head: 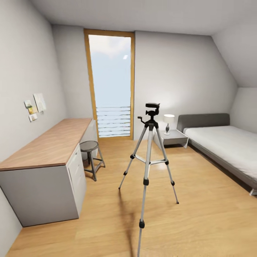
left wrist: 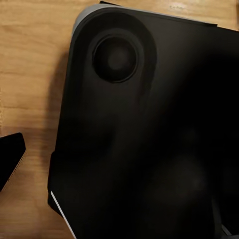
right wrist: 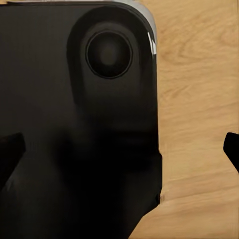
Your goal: Attach the digital camera to the camera tripod in the bedroom.
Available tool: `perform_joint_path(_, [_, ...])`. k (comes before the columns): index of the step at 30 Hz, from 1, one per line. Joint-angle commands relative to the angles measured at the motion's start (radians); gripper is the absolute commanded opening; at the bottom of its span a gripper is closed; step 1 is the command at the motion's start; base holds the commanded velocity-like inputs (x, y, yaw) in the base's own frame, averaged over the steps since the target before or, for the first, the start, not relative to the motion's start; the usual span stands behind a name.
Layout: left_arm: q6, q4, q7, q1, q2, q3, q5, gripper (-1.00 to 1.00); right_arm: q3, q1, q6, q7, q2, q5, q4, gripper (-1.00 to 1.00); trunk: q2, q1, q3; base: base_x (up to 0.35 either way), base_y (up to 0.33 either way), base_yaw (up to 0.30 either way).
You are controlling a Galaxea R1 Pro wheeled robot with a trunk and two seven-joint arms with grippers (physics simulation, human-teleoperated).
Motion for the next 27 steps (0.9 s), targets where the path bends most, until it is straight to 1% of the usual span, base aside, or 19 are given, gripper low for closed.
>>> perform_joint_path(1, [-0.001,-0.002,-0.002,0.001,0.0,0.004,0.005,1.0,-0.002,-0.001,-0.006,0.002,0.0,-0.005,0.002,1.0,0.0,0.0,-0.001,0.0,0.0,-0.296])
perform_joint_path(27, [0.001,-0.002,0.001,0.001,-0.001,0.005,0.006,1.0,0.007,-0.001,-0.012,0.002,0.005,0.002,0.002,1.0,0.0,0.0,-0.001,0.0,0.0,-0.296])
